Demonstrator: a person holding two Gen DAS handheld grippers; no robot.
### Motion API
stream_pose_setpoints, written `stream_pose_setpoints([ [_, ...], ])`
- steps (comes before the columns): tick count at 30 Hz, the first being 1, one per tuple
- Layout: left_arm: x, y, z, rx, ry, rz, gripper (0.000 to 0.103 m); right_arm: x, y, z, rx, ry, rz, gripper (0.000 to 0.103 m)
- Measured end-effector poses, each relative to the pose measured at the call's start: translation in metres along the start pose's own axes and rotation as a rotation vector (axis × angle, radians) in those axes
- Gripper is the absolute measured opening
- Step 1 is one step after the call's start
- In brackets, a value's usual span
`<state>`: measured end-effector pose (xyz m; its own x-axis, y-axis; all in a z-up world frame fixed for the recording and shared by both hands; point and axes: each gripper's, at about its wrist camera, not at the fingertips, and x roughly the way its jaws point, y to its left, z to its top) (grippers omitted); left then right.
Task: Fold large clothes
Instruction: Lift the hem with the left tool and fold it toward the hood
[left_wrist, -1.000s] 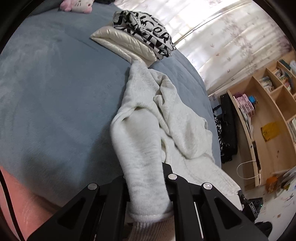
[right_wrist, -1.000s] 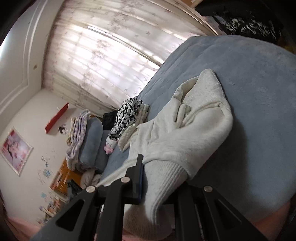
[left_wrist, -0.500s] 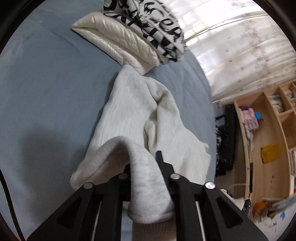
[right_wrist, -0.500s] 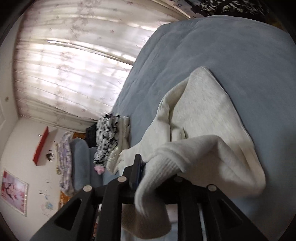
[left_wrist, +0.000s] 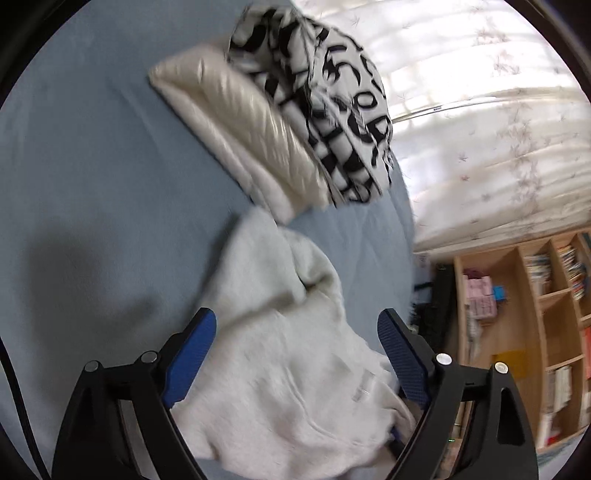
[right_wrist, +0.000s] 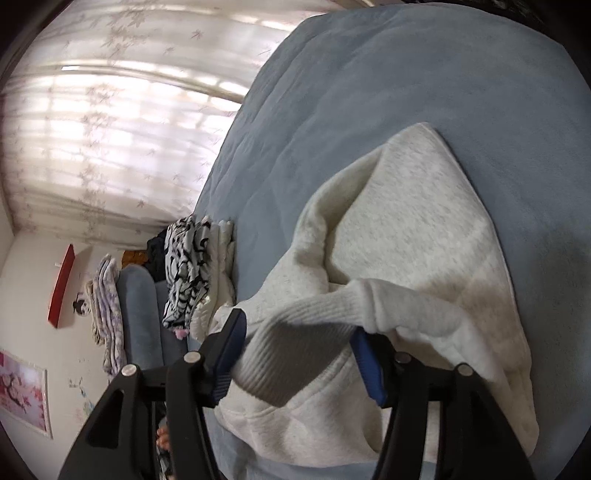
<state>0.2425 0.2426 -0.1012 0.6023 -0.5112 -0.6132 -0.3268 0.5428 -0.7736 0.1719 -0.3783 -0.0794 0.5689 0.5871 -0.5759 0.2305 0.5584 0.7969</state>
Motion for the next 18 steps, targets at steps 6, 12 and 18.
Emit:
stream_pose_setpoints([
  [6, 0.021, -0.022, 0.013, 0.246, -0.003, 0.232, 0.088, -0.021, 0.04, 0.008, -0.147, -0.03, -0.014, 0.06],
  [12, 0.072, -0.031, 0.021, 0.449, 0.039, 0.406, 0.088, -0.043, 0.051, 0.044, -0.254, -0.167, -0.164, 0.068],
  [18, 0.116, -0.018, 0.032, 0.528, 0.107, 0.467, 0.088, -0.003, -0.012, 0.091, -0.249, -0.088, -0.357, 0.068],
])
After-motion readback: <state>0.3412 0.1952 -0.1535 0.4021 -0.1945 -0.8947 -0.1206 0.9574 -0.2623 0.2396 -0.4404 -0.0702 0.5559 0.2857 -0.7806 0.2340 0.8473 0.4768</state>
